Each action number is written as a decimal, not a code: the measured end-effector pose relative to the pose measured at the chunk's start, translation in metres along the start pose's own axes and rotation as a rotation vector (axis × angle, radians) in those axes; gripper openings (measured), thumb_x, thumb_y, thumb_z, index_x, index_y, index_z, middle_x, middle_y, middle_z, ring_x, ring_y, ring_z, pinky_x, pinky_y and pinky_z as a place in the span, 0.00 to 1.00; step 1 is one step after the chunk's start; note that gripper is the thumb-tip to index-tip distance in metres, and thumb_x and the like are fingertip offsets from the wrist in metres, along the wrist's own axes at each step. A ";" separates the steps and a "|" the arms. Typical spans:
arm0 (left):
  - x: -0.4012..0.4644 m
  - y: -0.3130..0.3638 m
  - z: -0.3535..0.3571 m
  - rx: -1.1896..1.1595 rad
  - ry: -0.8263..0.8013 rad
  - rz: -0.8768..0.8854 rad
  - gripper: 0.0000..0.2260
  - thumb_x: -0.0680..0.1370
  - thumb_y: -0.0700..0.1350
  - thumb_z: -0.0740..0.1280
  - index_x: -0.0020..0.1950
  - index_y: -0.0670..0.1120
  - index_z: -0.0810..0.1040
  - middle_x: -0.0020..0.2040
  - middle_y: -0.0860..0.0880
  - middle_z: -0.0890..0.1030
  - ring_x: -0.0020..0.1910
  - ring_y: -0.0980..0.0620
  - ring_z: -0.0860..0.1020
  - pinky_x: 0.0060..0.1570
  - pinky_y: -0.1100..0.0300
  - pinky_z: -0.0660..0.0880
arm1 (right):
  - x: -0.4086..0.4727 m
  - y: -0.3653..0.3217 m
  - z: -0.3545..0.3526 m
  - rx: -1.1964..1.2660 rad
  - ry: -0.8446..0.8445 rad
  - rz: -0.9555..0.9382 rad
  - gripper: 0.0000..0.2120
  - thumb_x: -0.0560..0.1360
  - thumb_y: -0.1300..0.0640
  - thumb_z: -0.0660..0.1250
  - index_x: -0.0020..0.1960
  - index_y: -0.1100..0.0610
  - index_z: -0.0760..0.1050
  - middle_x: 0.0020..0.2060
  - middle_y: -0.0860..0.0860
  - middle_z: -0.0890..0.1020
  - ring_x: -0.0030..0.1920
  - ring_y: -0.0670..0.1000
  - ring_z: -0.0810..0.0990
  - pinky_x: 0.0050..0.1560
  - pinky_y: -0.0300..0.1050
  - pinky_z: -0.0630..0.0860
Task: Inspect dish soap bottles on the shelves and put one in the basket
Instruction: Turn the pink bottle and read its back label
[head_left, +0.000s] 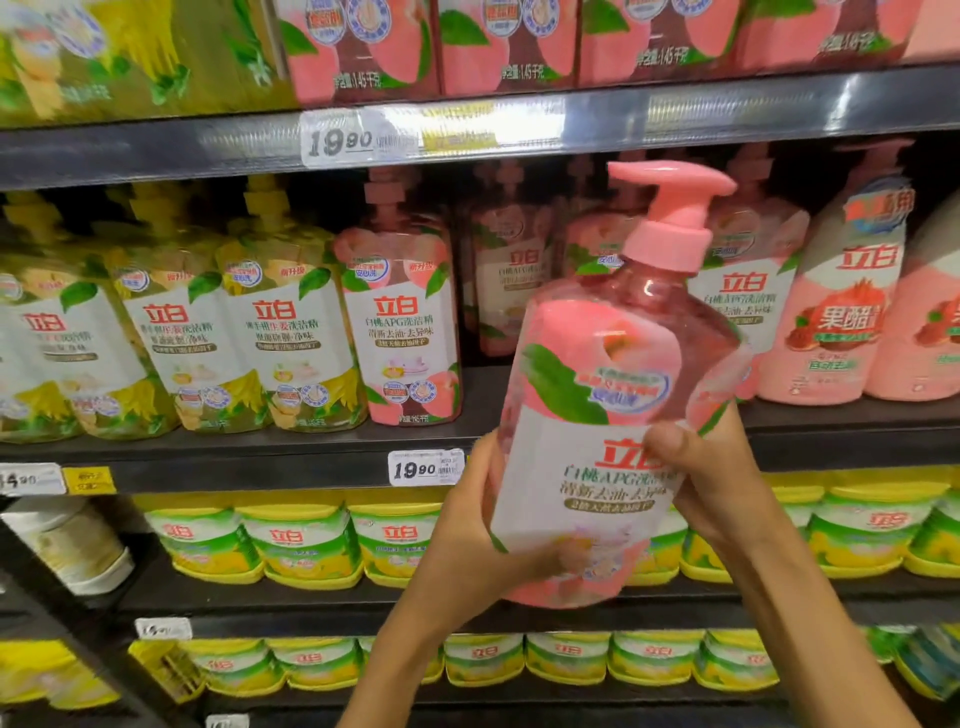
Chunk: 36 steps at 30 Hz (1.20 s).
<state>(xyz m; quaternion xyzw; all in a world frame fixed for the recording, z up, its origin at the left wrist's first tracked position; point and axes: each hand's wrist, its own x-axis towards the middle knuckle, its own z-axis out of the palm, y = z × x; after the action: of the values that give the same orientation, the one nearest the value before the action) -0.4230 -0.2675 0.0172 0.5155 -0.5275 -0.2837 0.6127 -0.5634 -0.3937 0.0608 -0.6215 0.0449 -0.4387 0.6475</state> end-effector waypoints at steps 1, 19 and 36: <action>0.002 0.000 -0.003 0.025 0.000 0.013 0.38 0.60 0.49 0.82 0.66 0.57 0.69 0.61 0.49 0.80 0.61 0.48 0.78 0.55 0.46 0.79 | 0.000 -0.002 -0.002 -0.047 -0.016 -0.022 0.43 0.49 0.38 0.83 0.60 0.51 0.76 0.50 0.51 0.85 0.52 0.52 0.84 0.51 0.51 0.81; -0.013 0.002 -0.003 0.005 0.090 0.036 0.29 0.58 0.60 0.80 0.57 0.62 0.77 0.54 0.53 0.84 0.53 0.54 0.82 0.45 0.65 0.79 | -0.011 -0.027 0.013 -0.362 -0.067 -0.033 0.55 0.44 0.26 0.77 0.65 0.49 0.68 0.51 0.42 0.84 0.55 0.44 0.82 0.52 0.38 0.78; -0.025 0.045 0.000 -0.323 0.062 -0.380 0.22 0.66 0.64 0.72 0.53 0.52 0.84 0.54 0.41 0.84 0.56 0.40 0.81 0.59 0.44 0.76 | 0.007 -0.009 0.024 0.226 0.109 0.327 0.15 0.77 0.52 0.62 0.62 0.54 0.77 0.51 0.49 0.86 0.51 0.46 0.85 0.42 0.37 0.81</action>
<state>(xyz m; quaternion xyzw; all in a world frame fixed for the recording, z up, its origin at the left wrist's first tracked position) -0.4392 -0.2311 0.0505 0.5094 -0.3499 -0.4583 0.6388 -0.5491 -0.3783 0.0769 -0.5045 0.1307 -0.3632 0.7723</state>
